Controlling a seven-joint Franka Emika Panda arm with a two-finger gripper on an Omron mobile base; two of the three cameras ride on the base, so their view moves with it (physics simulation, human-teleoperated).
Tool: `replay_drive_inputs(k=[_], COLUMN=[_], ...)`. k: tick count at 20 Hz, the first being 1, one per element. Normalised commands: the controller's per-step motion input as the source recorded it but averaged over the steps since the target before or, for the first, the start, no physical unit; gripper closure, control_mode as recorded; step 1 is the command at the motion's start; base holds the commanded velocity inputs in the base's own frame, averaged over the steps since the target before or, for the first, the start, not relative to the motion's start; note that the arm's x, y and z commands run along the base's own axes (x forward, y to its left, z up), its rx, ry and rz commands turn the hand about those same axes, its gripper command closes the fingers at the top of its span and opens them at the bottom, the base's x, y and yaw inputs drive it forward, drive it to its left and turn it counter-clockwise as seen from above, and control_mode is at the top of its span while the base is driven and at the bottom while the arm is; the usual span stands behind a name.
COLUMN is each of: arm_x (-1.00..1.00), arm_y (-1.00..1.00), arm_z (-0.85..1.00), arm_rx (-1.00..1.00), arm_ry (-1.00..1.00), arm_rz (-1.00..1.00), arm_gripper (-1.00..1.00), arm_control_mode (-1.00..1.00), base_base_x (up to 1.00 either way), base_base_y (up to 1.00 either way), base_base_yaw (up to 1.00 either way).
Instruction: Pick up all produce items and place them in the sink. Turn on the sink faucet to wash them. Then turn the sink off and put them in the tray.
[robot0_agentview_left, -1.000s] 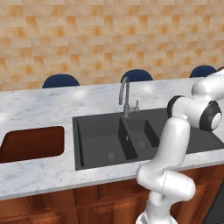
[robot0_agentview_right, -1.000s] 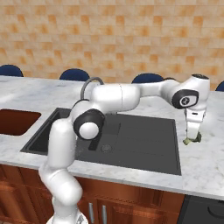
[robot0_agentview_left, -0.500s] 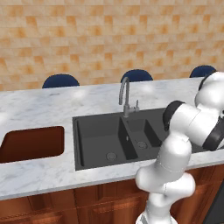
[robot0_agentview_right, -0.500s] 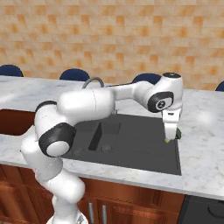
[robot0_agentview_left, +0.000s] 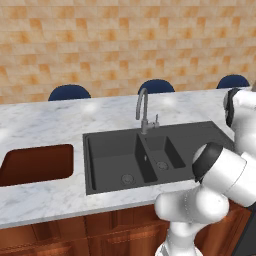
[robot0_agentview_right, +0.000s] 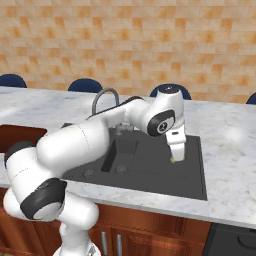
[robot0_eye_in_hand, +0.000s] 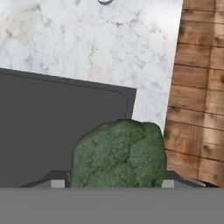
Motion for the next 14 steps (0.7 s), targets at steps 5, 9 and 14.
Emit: replay_drive_inputs(k=[5,9,14], arm_x=[-0.18,-0.17,-0.06], arm_y=[0.52,0.55,0.68], arm_z=[0.03,0.05,0.13], arm_rx=[-0.01,-0.01,-0.01], arm_ry=[-0.03,-0.02,0.0], arm_rz=[0.31,0.31,0.3], arm_gripper=[1.0,1.0,1.0], arm_control_mode=[-1.0,-1.0,-1.0], base_base_x=[0.0,0.0,0.0], base_base_y=[0.0,0.0,0.0], base_base_yaw=[0.0,0.0,0.0])
